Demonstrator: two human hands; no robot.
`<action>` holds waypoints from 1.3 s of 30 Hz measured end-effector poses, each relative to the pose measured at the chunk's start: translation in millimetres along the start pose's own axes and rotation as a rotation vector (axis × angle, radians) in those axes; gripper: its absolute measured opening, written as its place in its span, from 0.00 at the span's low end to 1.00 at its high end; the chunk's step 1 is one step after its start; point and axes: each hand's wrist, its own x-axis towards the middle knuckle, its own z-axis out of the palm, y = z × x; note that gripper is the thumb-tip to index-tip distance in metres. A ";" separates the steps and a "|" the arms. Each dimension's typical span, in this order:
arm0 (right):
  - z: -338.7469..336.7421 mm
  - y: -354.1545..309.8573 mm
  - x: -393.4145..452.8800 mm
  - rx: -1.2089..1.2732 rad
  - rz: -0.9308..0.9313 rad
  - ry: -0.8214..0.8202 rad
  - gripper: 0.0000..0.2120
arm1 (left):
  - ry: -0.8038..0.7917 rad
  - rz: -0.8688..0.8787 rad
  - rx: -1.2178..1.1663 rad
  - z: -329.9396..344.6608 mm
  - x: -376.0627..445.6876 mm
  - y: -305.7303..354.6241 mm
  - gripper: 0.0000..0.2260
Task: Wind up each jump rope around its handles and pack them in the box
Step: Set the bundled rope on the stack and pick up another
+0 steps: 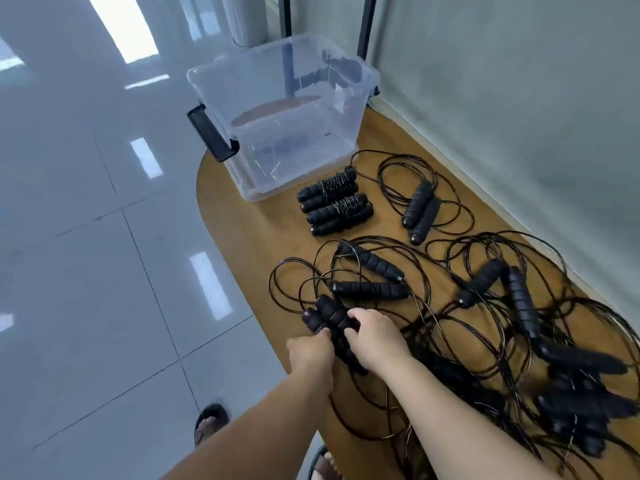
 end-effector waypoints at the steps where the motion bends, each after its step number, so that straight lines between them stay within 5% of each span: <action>1: -1.2 1.4 -0.6 0.000 0.001 0.008 0.21 | -0.012 0.002 -0.004 1.4 -0.5 -0.1 0.19; 6: -7.4 3.9 -0.6 0.068 -0.012 -0.099 0.24 | -0.088 0.043 -0.093 1.6 0.6 -3.5 0.10; 15: -34.1 -2.8 -39.1 0.788 0.094 -0.277 0.09 | -0.288 0.334 -0.061 -40.8 -70.1 19.5 0.14; 22: -77.9 -38.2 -90.8 1.180 0.023 -0.241 0.12 | -0.323 0.736 0.299 -73.3 -143.2 72.0 0.10; 27: -123.4 -69.7 -118.8 1.451 -0.046 -0.265 0.24 | -0.318 1.041 0.525 -82.9 -192.7 109.4 0.07; 31: -154.5 -90.6 -136.5 1.550 -0.070 -0.188 0.23 | -0.342 1.268 0.634 -88.0 -220.2 130.4 0.07; 39: -190.1 -122.3 -155.7 1.813 -0.145 -0.067 0.22 | -0.427 1.274 0.806 -106.4 -259.4 180.9 0.21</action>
